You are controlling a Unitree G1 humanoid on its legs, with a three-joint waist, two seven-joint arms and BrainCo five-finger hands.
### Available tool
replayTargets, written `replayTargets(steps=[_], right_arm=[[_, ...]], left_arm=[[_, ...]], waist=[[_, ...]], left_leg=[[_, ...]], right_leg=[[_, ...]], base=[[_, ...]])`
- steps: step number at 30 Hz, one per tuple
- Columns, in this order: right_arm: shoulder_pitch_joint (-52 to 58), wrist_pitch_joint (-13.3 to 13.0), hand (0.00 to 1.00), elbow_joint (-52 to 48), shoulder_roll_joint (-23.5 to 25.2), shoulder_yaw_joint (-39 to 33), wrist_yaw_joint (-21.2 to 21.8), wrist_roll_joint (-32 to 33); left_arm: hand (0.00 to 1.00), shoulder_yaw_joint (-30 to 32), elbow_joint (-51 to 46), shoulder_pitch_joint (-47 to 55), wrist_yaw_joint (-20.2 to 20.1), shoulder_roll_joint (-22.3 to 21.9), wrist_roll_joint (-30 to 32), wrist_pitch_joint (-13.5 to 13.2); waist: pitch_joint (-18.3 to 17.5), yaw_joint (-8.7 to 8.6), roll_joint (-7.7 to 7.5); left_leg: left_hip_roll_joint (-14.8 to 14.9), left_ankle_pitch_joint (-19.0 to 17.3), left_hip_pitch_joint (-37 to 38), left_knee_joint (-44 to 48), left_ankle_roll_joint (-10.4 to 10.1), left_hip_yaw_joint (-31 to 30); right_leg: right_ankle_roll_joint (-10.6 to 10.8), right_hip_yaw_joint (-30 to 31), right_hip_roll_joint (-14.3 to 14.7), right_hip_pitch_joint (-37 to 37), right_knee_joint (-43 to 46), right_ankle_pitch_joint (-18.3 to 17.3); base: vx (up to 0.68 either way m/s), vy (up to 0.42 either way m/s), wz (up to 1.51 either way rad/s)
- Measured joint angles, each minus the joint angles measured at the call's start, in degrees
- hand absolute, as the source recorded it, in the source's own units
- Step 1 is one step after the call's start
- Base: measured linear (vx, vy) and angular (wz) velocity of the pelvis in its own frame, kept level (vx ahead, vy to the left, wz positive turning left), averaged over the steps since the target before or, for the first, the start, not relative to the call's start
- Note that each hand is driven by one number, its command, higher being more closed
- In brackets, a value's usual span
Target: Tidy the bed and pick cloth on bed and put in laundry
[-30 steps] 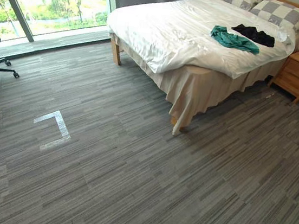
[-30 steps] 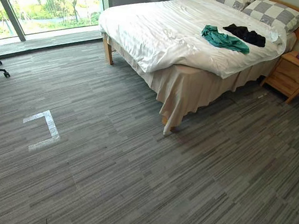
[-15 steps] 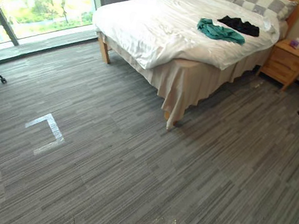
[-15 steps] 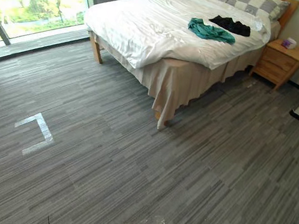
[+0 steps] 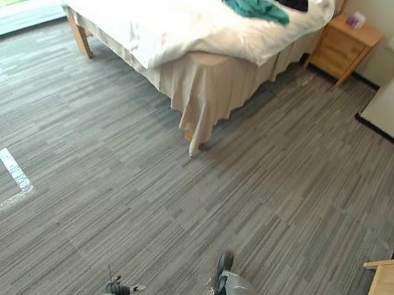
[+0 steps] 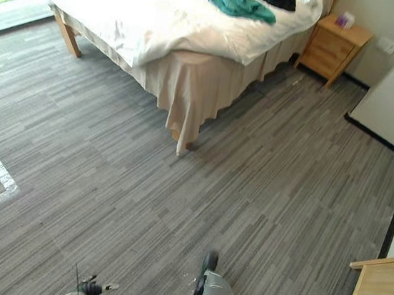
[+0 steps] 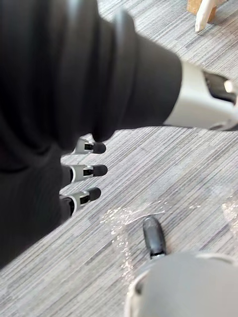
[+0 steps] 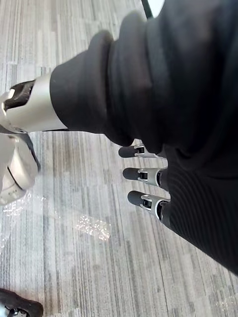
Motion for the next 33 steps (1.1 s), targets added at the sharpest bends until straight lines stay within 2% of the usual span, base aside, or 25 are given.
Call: replayTargets(steps=[1, 2, 3, 4, 5, 6, 7, 8, 9, 11, 13, 16, 19, 20, 21, 22, 24, 25, 27, 28, 29, 30, 31, 32, 33], right_arm=[[0.5, 0.0, 0.00, -0.8, 0.3, 0.9, 0.0, -0.2], [0.5, 0.0, 0.00, -0.7, 0.1, 1.2, 0.1, -0.4], [0.2, 0.0, 0.00, -1.5, -1.0, 1.5, 0.2, -1.3], [-0.3, -0.2, 0.00, -2.4, -0.7, 1.2, -0.1, -1.5], [-0.7, -0.1, 0.00, -3.7, -0.5, 1.4, -0.2, -2.0], [-1.2, -0.2, 0.00, -4.0, -0.8, 2.1, -0.5, -2.9], [-1.5, -0.3, 0.00, -3.8, -1.4, 3.2, -0.6, -3.5], [-1.4, -0.3, 0.00, -3.5, -1.8, 5.0, -1.1, -3.5], [-1.9, -0.3, 0.00, -3.0, -2.1, 6.3, -1.4, -3.6], [-3.8, -0.1, 0.00, -1.3, -2.4, 8.3, -1.3, -3.6], [-6.7, 0.0, 0.00, -1.3, -2.3, 8.6, -1.2, -3.6], [-9.3, -0.4, 0.00, -2.0, -2.1, 8.8, -1.1, -3.6], [-9.3, -0.8, 0.00, -1.7, -2.5, 9.0, -1.1, -4.1], [-8.4, -0.7, 0.00, -1.4, -2.2, 8.7, -1.1, -4.2], [-8.0, -0.7, 0.00, -1.3, -1.9, 8.7, -1.1, -4.6], [-7.0, -0.7, 0.00, -1.0, -1.6, 8.7, -1.0, -5.6], [-7.4, -0.7, 0.00, 2.3, -1.9, 8.1, -1.0, -5.9], [-7.7, -0.5, 0.00, 3.3, -1.3, 7.4, -0.8, -5.7], [-7.8, -0.6, 0.00, 3.1, -1.6, 7.2, -0.4, -6.2], [-7.5, -0.9, 0.00, 2.8, -1.9, 7.2, -0.4, -6.4], [-7.6, -1.2, 0.00, 2.7, -1.9, 7.2, -0.4, -6.4], [-7.6, -1.4, 0.00, 2.6, -1.8, 7.1, -0.3, -6.4], [-7.6, -1.5, 0.00, 2.5, -1.9, 6.7, -0.2, -6.3], [-7.6, -1.5, 0.00, 2.2, -1.9, 6.3, -0.3, -6.4], [-7.6, -1.5, 0.00, 2.2, -1.2, 6.3, -0.3, -6.4]], left_arm=[[0.00, 1.6, -0.1, 1.0, 0.0, 0.0, 0.5, -0.4], [0.00, 2.0, -0.3, 0.9, 0.0, -0.1, 0.5, -0.3], [0.00, 3.1, -0.7, 0.7, 0.0, -0.7, 0.5, -0.3], [0.00, 5.6, -2.5, 0.1, 0.0, -1.9, 0.5, -0.2], [0.00, 7.0, -3.8, -0.5, 0.2, -3.0, -0.3, -0.2], [0.00, 7.1, -5.2, -0.7, 0.2, -3.8, -1.1, -0.3], [0.00, 7.1, -6.2, -0.8, 0.3, -4.5, -2.0, -0.4], [0.00, 6.5, -6.6, -1.2, 0.3, -4.8, -3.1, -0.7], [0.00, 5.7, -6.6, -1.4, 0.3, -4.8, -3.9, -0.9], [0.00, 1.8, -6.8, -1.5, 0.3, -4.3, -5.0, -1.6], [0.00, -0.7, -7.0, -2.4, 0.4, -4.4, -5.9, -2.0], [0.00, -0.9, -6.9, -2.7, 0.2, -4.4, -5.9, -2.8], [0.00, -0.3, -6.6, -2.3, 0.1, -4.3, -5.9, -2.9], [0.00, 0.8, -6.4, -2.2, 0.0, -4.2, -5.9, -2.8], [0.00, 1.2, -6.3, -2.2, 0.0, -3.9, -5.9, -2.8], [0.00, 1.3, -6.2, -2.2, -0.1, -4.1, -5.9, -2.7], [0.00, 1.2, -5.9, -1.7, -0.7, -3.8, -5.9, -2.8], [0.00, 0.3, -5.2, -1.5, -0.8, -2.6, -5.9, -2.3], [0.00, -0.9, -3.5, -1.1, -0.8, -1.2, -5.9, -1.7], [0.00, -0.8, -2.7, -0.8, -0.8, -0.8, -5.9, -1.5], [0.00, -0.6, -2.5, -0.2, -0.6, -0.2, -5.8, -1.5], [0.00, -0.3, -2.3, 0.0, -0.4, 0.0, -5.9, -1.5], [0.00, -0.1, -2.3, 0.0, -0.3, -0.1, -5.8, -1.5], [0.00, 0.6, -2.4, 0.3, -0.3, -0.5, -5.8, -1.7], [0.00, 2.5, -2.7, 0.6, 0.1, -0.6, -5.8, -1.7]], waist=[[-0.3, 0.18, -0.71], [-0.2, 0.58, -0.22], [-0.5, 1.64, 2.06], [-0.6, 1.81, 1.98], [-0.6, 1.87, 1.77], [-0.5, 1.89, 1.92], [-0.3, 2.00, 1.85], [-0.1, 1.94, 1.39], [0.1, 2.20, 0.33], [0.1, 3.77, -1.81], [0.3, 5.00, -1.87], [0.4, 5.05, -1.03], [-0.3, 5.40, 1.06], [-0.7, 6.10, 0.60], [-1.1, 6.26, -0.06], [-1.8, 6.29, -1.40], [-2.0, 6.21, -1.10], [-1.8, 5.80, -1.66], [-1.4, 4.51, -1.96], [-1.0, 4.42, -1.25], [-0.8, 4.70, -1.15], [-0.9, 4.68, -0.97], [-1.1, 4.68, -0.73], [-1.4, 4.81, -0.50], [-2.2, 4.87, -1.46]], left_leg=[[3.0, -1.9, 1.2, 4.7, -3.1, 1.3], [5.5, -2.4, 1.3, 8.2, -3.9, 2.0], [11.9, -0.4, -1.6, 17.8, -3.7, 2.8], [15.4, 7.2, -6.1, 26.8, 1.1, 2.4], [17.2, 14.7, -9.3, 32.1, 8.2, 2.3], [18.6, 19.1, -11.8, 37.7, 11.6, 1.3], [18.9, 18.5, -13.8, 41.9, 10.8, -0.1], [17.6, 15.2, -16.7, 46.8, 6.7, -3.9], [15.6, 13.2, -18.2, 49.2, 5.2, -5.4], [9.4, 6.1, -23.7, 50.3, 5.4, -6.8], [5.1, 2.9, -29.6, 45.5, 5.5, -6.2], [0.0, 3.8, -35.4, 29.3, 6.5, 0.4], [-1.7, 7.7, -38.1, 19.2, 13.0, 14.7], [-3.8, 11.1, -37.3, 17.1, 21.0, 16.1], [-4.8, 12.7, -36.7, 16.8, 23.5, 15.8], [-7.4, 11.5, -34.8, 14.3, 24.3, 14.1], [-9.2, 11.0, -31.4, 10.8, 23.9, 9.5], [-9.7, 10.0, -28.5, 11.0, 22.0, 5.4], [-10.4, 7.9, -22.2, 11.0, 20.1, -0.5], [-10.3, 7.3, -19.0, 10.5, 19.3, -3.2], [-10.1, 7.2, -14.4, 9.1, 18.9, -6.9], [-9.6, 7.1, -12.9, 8.6, 18.6, -9.1], [-9.0, 6.9, -12.6, 8.4, 17.0, -10.5], [-8.0, 6.1, -12.1, 7.5, 15.2, -12.6], [-7.5, 5.2, -12.0, 6.6, 13.1, -14.7]], right_leg=[[-1.4, -1.2, -0.8, -0.3, 6.2, 1.3], [-3.1, -1.2, -0.1, -1.2, 9.9, 3.6], [-6.2, -2.7, 3.4, -2.0, 15.9, -1.9], [-7.7, -3.2, 4.4, -2.2, 18.6, -6.0], [-8.6, -3.3, 5.1, -0.9, 18.4, -8.0], [-9.1, -3.2, 6.5, 1.7, 16.8, -9.4], [-9.6, -2.8, 8.4, 5.1, 14.2, -9.8], [-9.6, -2.4, 10.6, 11.0, 9.2, -9.8], [-9.6, -1.5, 11.9, 15.4, 5.3, -9.8], [-9.3, 1.9, 13.7, 23.2, -2.1, -9.7], [-8.9, 4.1, 15.3, 27.3, -6.1, -9.9], [-7.1, 5.8, 17.5, 34.6, -11.2, -12.0], [-5.8, 6.9, 20.2, 40.4, -12.6, -16.7], [-4.4, 7.2, 20.3, 42.7, -12.1, -18.5], [-3.6, 7.0, 19.9, 43.4, -11.1, -19.0], [-2.8, 6.1, 17.8, 42.0, -5.1, -19.4], [4.8, 5.5, 15.8, 34.5, 15.9, -17.1], [10.7, 8.3, 14.6, 28.9, 31.4, -13.4], [9.5, 9.2, 11.5, 24.5, 45.3, -14.8], [6.8, 8.0, 8.8, 22.9, 46.6, -16.5], [3.8, 8.2, 5.6, 20.0, 42.9, -19.5], [3.1, 10.1, 4.9, 18.6, 37.0, -19.9], [3.1, 12.3, 5.0, 17.7, 32.1, -19.8], [3.8, 16.9, 4.8, 16.2, 21.5, -18.8], [4.3, 23.0, 4.0, 14.8, 11.3, -16.1]], base=[[0.58, -0.546, -0.12], [0.70, -0.721, -0.35], [0.72, -0.739, -0.39], [0.90, -0.857, -0.30], [0.79, -0.679, -0.11], [0.79, -0.575, -0.19], [0.73, -0.490, -0.28], [0.80, -0.537, -0.35], [0.60, -0.408, -0.43], [0.53, -0.327, -0.69], [0.54, -0.260, -0.77], [0.51, -0.116, -0.49], [0.54, 0.034, -0.27], [0.65, 0.082, -0.14], [0.73, 0.089, 0.25], [0.75, 0.138, 0.65], [0.74, 0.182, 1.05], [0.57, 0.121, 1.19], [0.69, 0.028, 1.63], [0.88, -0.123, 2.00], [0.71, -0.176, 1.81], [0.55, -0.208, 1.69], [0.37, -0.238, 1.68], [0.45, -0.344, 1.80], [0.53, -0.486, 1.66]])
